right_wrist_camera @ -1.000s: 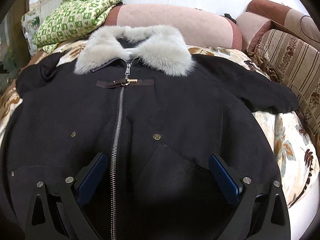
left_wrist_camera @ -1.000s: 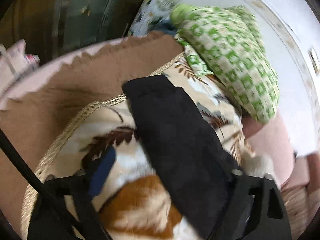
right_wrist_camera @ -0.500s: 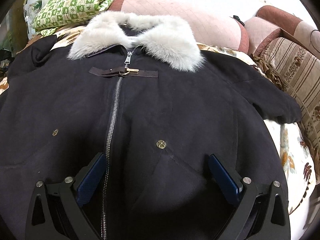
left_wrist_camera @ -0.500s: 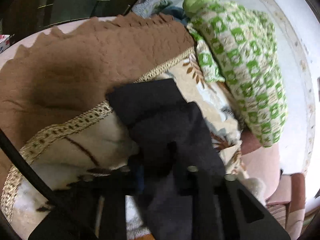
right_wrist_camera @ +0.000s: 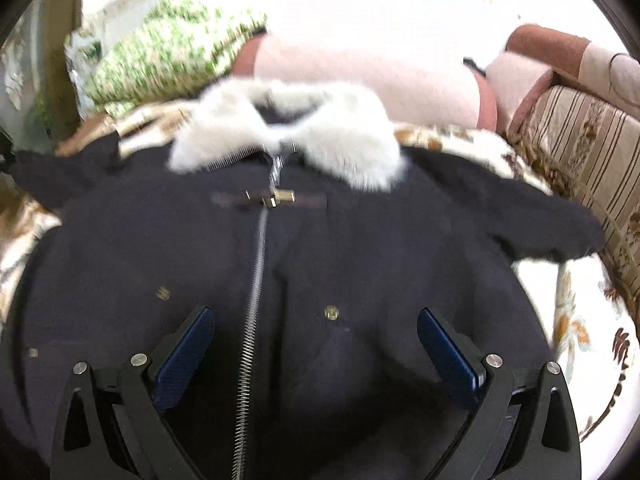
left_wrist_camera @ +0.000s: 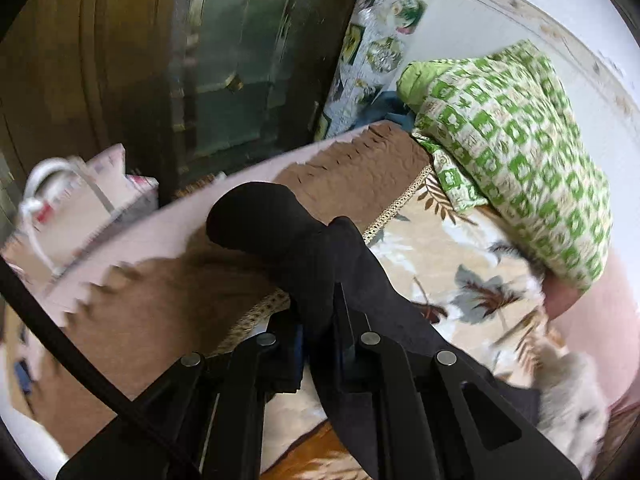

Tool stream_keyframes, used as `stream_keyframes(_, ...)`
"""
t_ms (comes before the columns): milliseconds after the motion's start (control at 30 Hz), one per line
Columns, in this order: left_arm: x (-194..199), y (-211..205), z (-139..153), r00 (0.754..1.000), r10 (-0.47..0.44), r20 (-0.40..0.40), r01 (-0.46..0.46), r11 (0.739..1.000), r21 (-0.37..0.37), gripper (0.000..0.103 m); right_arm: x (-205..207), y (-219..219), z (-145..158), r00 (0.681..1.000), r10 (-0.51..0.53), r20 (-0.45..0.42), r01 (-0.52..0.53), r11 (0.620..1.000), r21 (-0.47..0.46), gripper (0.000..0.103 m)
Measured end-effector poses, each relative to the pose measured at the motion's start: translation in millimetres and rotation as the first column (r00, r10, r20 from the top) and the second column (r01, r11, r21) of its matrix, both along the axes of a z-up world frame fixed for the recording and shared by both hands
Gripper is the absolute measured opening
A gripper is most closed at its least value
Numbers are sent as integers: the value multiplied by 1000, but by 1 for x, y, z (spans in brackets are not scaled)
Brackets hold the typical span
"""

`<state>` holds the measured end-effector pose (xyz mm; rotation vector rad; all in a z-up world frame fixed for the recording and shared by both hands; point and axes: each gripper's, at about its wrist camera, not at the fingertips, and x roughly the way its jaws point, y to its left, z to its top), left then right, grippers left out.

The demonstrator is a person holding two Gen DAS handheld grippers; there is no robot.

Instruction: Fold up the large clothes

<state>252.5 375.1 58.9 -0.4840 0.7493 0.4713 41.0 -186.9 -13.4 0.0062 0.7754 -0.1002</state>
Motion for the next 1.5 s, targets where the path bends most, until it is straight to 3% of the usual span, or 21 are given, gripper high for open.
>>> stream_keyframes(200, -27, -59, 31, 993, -108, 47, 103, 989, 102, 9, -24, -10, 19, 997, -11, 78, 14, 999, -34, 102)
stream_keyframes(300, -41, -106, 43, 976, -205, 71, 194, 971, 143, 9, -30, -23, 18, 996, -50, 74, 50, 999, 9, 102)
stream_keyframes(433, -53, -174, 52, 935, -340, 94, 328, 936, 126, 9, -39, -42, 20, 993, -96, 71, 91, 993, 71, 102)
stream_keyframes(667, -53, -309, 36, 823, -561, 90, 558, 828, 53, 9, -60, -58, 29, 986, -126, 114, 116, 990, 85, 102)
stream_keyframes(933, -45, -451, -20, 667, -745, 19, 744, 663, -86, 8, -73, -90, 28, 974, -193, 122, 176, 975, 136, 103)
stream_keyframes(1033, -45, -492, -47, 635, -772, -14, 765, 631, -127, 8, -76, -106, 25, 966, -230, 116, 209, 964, 165, 103)
stream_keyframes(1133, -51, -521, -71, 616, -784, -75, 778, 621, -94, 10, -77, -119, 22, 961, -255, 102, 232, 953, 193, 103)
stream_keyframes(1167, -52, -527, -77, 606, -790, -94, 785, 613, -89, 13, -77, -123, 20, 960, -263, 98, 240, 950, 201, 103)
stream_keyframes(1200, -54, -532, -82, 592, -799, -103, 794, 601, -95, 27, -76, -126, 20, 959, -270, 93, 246, 946, 211, 103)
stream_keyframes(1233, -57, -526, -82, 568, -819, -83, 809, 574, -128, 48, -75, -128, 20, 958, -272, 89, 247, 943, 221, 103)
stream_keyframes(1300, -65, -519, -79, 555, -831, -23, 818, 551, -164, 65, -71, -132, 21, 959, -270, 87, 242, 939, 245, 103)
stream_keyframes(1433, -95, -497, -53, 523, -849, 80, 847, 506, -165, 76, -50, -134, 26, 967, -244, 74, 212, 931, 297, 103)
stream_keyframes(1500, -111, -485, -41, 515, -852, 97, 854, 501, -140, 81, -27, -132, 26, 978, -200, 53, 170, 923, 344, 103)
